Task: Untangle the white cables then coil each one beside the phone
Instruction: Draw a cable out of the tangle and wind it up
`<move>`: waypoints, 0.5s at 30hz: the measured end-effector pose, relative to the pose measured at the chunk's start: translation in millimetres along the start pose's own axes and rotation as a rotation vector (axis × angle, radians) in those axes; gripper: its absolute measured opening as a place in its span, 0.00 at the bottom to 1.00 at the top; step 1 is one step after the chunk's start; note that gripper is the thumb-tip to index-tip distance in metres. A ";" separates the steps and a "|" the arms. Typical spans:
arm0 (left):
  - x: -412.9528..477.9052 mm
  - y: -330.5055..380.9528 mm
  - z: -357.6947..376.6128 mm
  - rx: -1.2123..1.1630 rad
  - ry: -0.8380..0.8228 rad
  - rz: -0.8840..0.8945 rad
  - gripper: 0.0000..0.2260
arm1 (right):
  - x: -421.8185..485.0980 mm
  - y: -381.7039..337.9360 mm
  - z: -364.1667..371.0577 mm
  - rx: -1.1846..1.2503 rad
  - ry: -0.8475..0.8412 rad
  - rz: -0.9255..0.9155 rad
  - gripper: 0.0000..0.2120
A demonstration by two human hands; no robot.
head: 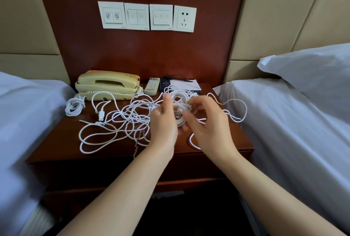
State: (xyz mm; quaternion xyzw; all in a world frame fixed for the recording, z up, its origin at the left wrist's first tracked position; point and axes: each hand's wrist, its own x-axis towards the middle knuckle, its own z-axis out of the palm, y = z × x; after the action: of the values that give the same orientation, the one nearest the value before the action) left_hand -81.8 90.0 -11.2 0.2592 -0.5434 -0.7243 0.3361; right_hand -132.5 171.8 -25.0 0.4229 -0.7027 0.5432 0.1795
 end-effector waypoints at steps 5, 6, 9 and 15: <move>-4.5 -5.5 4.9 -0.072 0.045 -0.023 0.22 | 0.0 2.8 4.8 -0.210 0.003 -0.141 0.04; -2.4 -7.6 4.1 -0.048 0.063 -0.009 0.23 | 0.7 3.2 6.8 -0.264 0.001 -0.162 0.06; -0.4 -8.6 1.1 -0.032 0.078 -0.016 0.23 | 3.9 1.6 9.3 -0.346 -0.002 -0.224 0.09; 2.3 -11.9 -0.2 -0.035 0.105 -0.043 0.24 | 5.0 0.1 14.1 -0.384 -0.029 -0.247 0.05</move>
State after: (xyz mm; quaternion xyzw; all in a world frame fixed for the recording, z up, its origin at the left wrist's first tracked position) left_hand -85.5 90.3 -22.7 0.3024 -0.5067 -0.7261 0.3530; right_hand -132.6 156.9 -26.3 0.4715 -0.7387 0.3673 0.3118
